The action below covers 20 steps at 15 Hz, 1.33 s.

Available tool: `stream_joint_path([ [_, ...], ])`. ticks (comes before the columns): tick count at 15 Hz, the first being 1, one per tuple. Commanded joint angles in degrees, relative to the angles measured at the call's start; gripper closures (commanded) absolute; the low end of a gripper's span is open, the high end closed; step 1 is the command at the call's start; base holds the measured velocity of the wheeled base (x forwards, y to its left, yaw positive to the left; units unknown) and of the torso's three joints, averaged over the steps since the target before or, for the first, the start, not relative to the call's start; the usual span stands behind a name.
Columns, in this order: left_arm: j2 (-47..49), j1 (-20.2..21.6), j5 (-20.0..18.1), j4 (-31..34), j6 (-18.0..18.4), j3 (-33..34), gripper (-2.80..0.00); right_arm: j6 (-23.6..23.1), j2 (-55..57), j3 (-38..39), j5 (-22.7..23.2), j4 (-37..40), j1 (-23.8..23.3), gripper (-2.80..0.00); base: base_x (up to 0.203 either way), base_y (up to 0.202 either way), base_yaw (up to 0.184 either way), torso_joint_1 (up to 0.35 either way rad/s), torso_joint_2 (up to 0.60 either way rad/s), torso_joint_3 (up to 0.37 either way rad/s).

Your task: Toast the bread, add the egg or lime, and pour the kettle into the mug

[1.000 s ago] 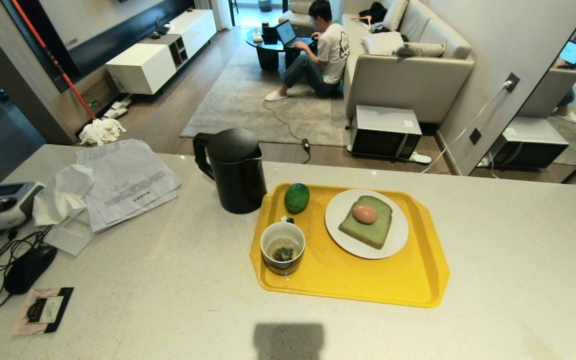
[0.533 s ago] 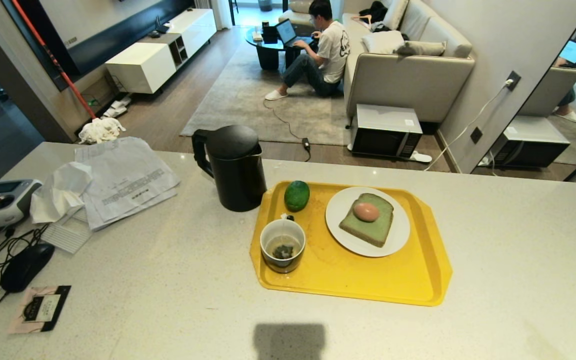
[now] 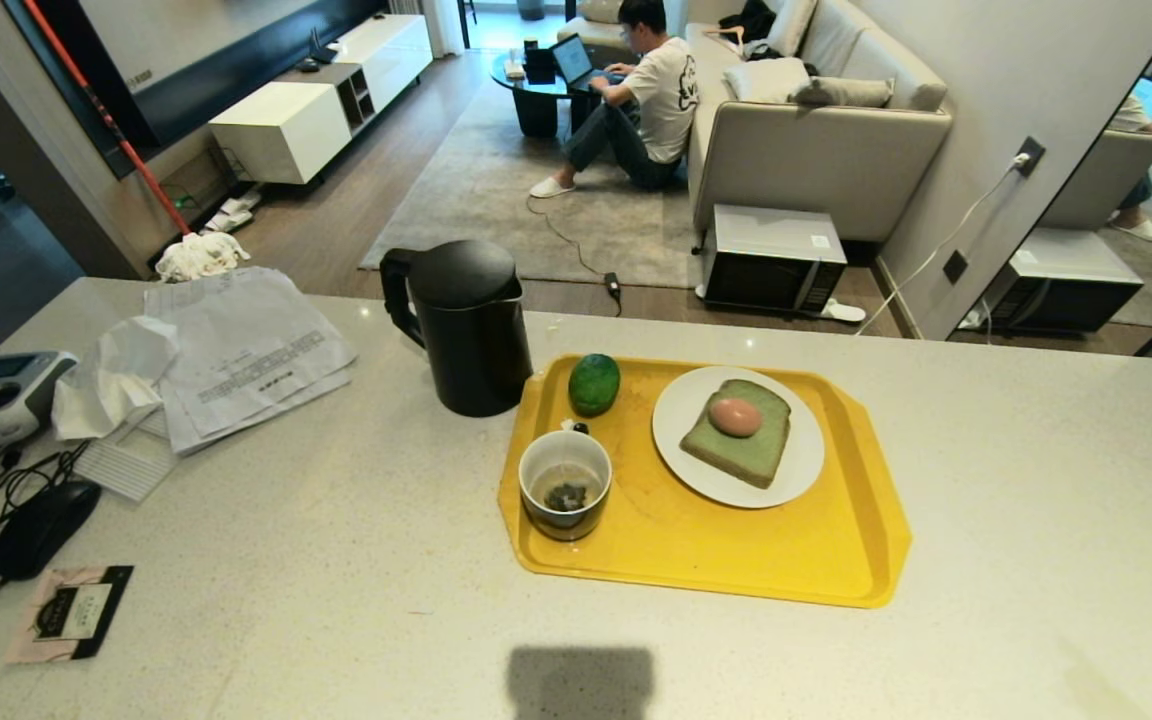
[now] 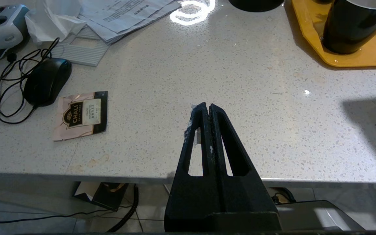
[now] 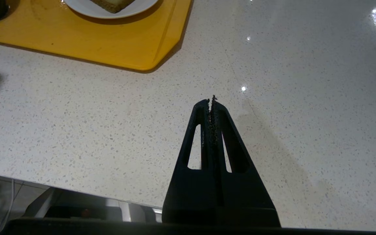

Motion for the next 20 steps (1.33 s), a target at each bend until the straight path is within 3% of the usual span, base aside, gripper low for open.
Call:
stream_joint_path([
  [1,0.06,0.00,0.00,-0.02,0.06,0.00,0.00,-0.04,0.02,-0.01,0.02,0.08,0.00,0.00,0.000,0.000,0.000,-0.107,0.21,0.092],
  [20,-0.01,0.00,0.00,-0.02,0.03,0.00,0.00,-0.22,0.02,-0.01,0.02,0.08,0.00,0.00,0.000,0.000,0.000,-0.132,0.25,0.118],
])
